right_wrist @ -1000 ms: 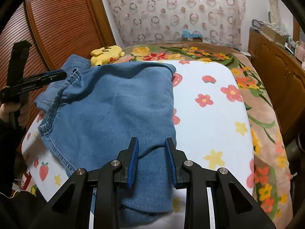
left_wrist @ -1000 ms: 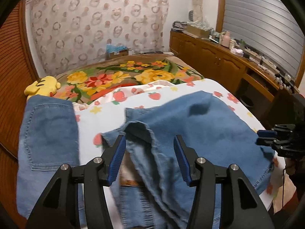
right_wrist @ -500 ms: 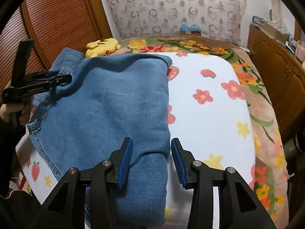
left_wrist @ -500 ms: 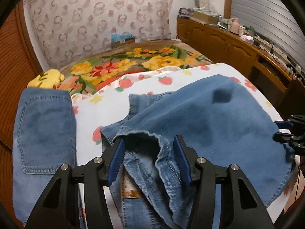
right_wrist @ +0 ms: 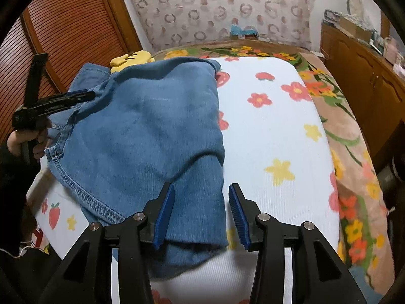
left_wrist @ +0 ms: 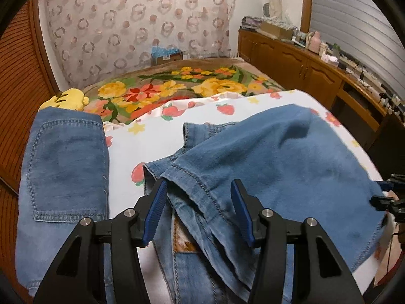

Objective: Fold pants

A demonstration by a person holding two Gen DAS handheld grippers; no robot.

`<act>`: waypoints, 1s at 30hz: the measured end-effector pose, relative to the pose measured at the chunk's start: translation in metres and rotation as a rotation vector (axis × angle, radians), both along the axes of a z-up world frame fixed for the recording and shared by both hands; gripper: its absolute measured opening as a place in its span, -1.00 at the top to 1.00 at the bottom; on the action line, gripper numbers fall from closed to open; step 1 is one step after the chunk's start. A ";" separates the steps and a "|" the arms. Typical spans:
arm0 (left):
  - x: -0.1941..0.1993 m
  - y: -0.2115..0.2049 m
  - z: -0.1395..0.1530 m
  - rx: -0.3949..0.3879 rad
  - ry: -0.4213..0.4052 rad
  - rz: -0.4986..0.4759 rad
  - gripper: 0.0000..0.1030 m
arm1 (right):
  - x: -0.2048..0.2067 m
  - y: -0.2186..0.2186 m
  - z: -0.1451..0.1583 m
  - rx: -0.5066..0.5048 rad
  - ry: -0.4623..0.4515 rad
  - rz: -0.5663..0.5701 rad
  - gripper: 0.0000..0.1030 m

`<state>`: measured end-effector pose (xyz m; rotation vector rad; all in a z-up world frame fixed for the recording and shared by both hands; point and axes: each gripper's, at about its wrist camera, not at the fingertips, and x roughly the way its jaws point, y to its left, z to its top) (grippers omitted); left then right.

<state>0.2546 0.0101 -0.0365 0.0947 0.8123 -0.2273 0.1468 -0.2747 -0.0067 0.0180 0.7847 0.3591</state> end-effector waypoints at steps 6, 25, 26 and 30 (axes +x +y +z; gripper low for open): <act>-0.027 -0.008 0.019 -0.033 -0.056 -0.039 -0.54 | 0.001 -0.002 -0.005 0.014 0.005 -0.020 0.08; -0.077 -0.052 -0.025 -0.036 0.020 -0.132 -0.54 | -0.008 -0.006 -0.015 0.127 -0.009 -0.044 0.34; -0.077 -0.052 -0.027 -0.034 0.022 -0.132 -0.54 | -0.008 -0.006 -0.015 0.134 -0.008 -0.041 0.45; -0.076 -0.051 -0.031 -0.038 0.018 -0.133 -0.54 | -0.011 -0.006 -0.009 0.175 -0.023 -0.029 0.73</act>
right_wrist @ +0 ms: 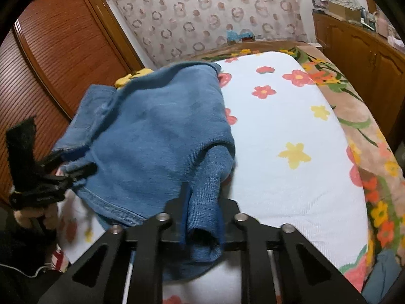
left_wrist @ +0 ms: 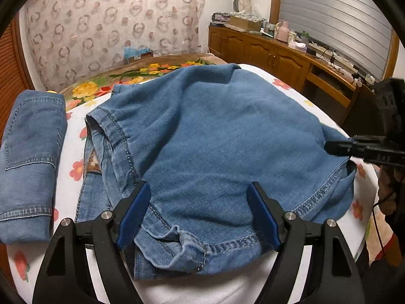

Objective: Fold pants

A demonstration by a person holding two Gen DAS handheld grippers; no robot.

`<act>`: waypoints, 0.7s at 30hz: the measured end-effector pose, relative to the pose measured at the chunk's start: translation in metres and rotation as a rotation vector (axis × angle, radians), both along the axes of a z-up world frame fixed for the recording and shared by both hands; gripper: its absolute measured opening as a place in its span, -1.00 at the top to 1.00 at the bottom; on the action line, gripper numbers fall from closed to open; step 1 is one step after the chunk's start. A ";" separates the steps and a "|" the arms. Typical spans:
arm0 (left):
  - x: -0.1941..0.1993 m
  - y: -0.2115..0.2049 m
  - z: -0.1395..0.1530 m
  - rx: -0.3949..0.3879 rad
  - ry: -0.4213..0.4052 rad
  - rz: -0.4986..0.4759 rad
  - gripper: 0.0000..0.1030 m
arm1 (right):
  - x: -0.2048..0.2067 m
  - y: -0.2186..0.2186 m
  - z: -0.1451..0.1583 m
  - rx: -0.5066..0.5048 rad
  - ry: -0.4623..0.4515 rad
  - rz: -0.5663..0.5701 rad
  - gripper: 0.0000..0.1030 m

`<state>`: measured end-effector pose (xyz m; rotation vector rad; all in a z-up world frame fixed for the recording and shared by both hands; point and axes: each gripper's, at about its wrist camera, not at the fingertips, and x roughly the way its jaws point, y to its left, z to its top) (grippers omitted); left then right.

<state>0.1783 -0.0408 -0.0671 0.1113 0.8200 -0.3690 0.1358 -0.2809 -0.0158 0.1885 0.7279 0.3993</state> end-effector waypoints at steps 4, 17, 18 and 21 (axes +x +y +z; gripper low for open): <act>-0.003 0.008 0.002 -0.040 0.011 0.005 -0.54 | -0.001 -0.003 0.020 0.058 -0.054 -0.008 0.77; -0.016 0.084 0.045 -0.087 -0.070 0.170 -0.54 | 0.017 0.053 0.101 0.088 -0.236 0.132 0.79; -0.017 0.093 0.046 -0.088 -0.072 0.189 -0.54 | 0.019 0.062 0.105 0.084 -0.248 0.152 0.79; -0.017 0.110 0.049 -0.092 -0.079 0.228 -0.54 | 0.024 0.088 0.115 0.080 -0.270 0.215 0.79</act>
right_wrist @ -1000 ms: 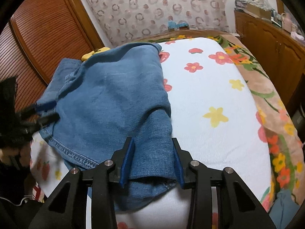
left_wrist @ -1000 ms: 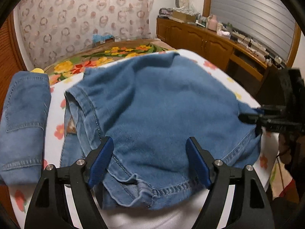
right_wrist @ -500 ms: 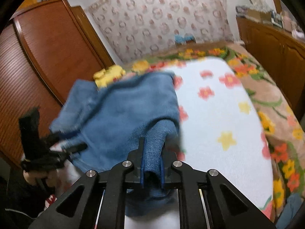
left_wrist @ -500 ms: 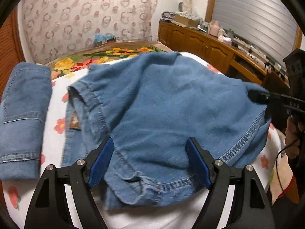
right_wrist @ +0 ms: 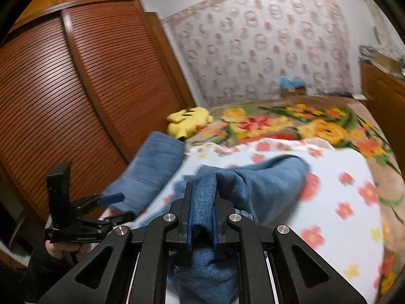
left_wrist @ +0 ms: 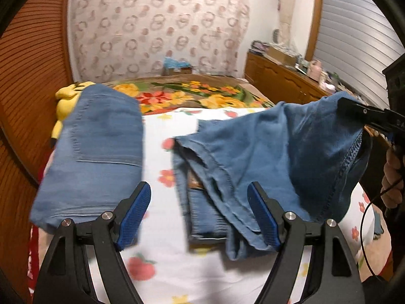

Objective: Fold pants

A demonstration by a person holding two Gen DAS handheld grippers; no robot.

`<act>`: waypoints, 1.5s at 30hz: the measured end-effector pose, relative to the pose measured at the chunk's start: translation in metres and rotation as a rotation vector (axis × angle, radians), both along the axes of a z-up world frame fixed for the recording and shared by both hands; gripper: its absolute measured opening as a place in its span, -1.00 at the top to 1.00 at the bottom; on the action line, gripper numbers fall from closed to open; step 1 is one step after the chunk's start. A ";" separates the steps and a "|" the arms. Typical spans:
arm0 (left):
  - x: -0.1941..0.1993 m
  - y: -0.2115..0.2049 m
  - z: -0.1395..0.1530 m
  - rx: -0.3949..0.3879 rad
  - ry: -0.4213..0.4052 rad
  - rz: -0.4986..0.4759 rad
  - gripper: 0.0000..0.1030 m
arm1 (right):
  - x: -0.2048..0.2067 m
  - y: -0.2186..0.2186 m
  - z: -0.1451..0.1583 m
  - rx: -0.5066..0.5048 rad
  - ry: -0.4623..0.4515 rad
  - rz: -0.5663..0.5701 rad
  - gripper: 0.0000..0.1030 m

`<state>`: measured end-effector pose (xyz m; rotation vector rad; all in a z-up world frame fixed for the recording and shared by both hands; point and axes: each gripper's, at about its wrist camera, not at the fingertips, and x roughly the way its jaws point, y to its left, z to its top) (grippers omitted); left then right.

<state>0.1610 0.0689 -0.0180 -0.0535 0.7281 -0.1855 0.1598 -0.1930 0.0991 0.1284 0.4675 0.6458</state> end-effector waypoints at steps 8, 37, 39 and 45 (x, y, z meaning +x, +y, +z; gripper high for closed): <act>-0.004 0.035 0.008 0.005 -0.025 0.081 -0.54 | 0.016 0.060 -0.002 -0.054 -0.020 0.169 0.79; 0.053 -0.010 0.049 -0.102 -0.068 -0.150 -0.54 | 0.037 0.104 -0.067 -0.240 0.122 0.374 0.79; 0.065 -0.022 0.042 -0.077 -0.028 -0.178 -0.50 | 0.032 0.105 -0.068 -0.246 0.118 0.371 0.79; 0.089 -0.024 0.006 0.135 0.069 -0.092 -0.23 | 0.019 0.102 -0.059 -0.230 0.125 0.347 0.64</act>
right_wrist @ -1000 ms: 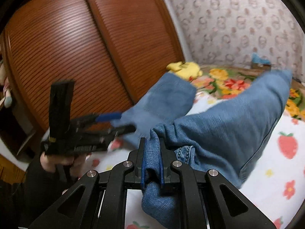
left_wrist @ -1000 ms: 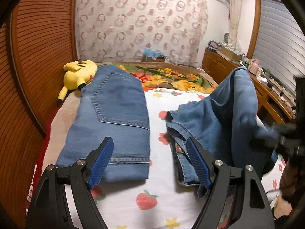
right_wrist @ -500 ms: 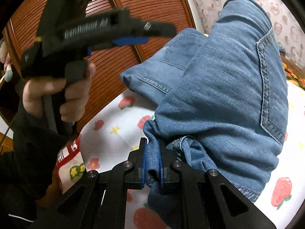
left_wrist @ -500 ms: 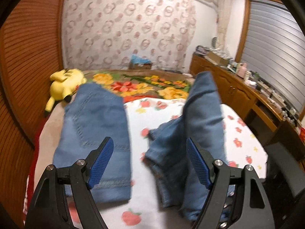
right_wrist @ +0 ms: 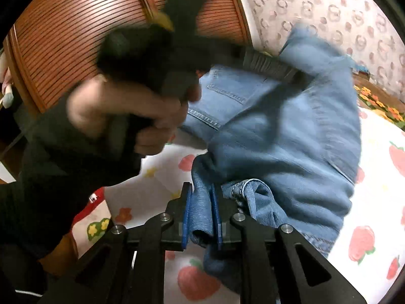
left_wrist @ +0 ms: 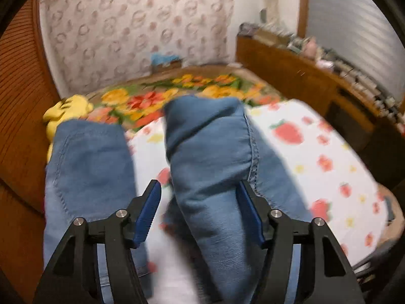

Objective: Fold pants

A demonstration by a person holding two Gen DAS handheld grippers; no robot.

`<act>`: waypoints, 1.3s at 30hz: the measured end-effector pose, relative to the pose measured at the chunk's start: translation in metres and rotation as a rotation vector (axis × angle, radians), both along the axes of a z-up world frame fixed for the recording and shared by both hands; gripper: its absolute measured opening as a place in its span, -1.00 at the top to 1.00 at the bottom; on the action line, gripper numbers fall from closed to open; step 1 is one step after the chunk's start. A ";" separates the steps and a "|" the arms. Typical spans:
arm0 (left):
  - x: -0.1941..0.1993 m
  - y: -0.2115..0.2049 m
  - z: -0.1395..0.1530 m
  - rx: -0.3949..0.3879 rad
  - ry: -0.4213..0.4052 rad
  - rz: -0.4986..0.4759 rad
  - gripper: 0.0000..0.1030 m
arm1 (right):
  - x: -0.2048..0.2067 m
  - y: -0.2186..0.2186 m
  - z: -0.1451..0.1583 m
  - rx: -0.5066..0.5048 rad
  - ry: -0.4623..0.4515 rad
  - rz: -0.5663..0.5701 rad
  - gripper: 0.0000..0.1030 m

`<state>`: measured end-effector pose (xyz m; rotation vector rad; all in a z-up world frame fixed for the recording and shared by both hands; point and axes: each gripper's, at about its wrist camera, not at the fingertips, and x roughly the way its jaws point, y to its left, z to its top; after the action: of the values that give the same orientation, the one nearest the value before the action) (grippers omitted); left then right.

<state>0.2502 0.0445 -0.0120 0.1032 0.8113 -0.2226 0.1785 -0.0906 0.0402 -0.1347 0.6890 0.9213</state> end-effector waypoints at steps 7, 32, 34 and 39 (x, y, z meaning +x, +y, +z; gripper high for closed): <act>0.002 0.022 -0.028 0.020 0.054 0.049 -0.23 | -0.023 -0.041 0.025 -0.003 -0.060 -0.090 0.39; -0.017 0.012 -0.033 -0.124 0.039 0.039 -0.46 | 0.054 -0.023 0.018 -0.094 -0.065 -0.250 -0.16; -0.013 0.011 -0.045 -0.135 0.069 0.051 -0.46 | 0.064 -0.021 0.013 -0.090 -0.040 -0.237 -0.17; -0.007 0.018 -0.060 -0.207 0.116 0.070 -0.46 | 0.096 -0.022 0.009 -0.048 -0.014 -0.241 -0.18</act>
<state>0.2433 0.0623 -0.0718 -0.1334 0.9008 -0.2462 0.2744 -0.1126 0.0495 -0.0981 0.6980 0.6728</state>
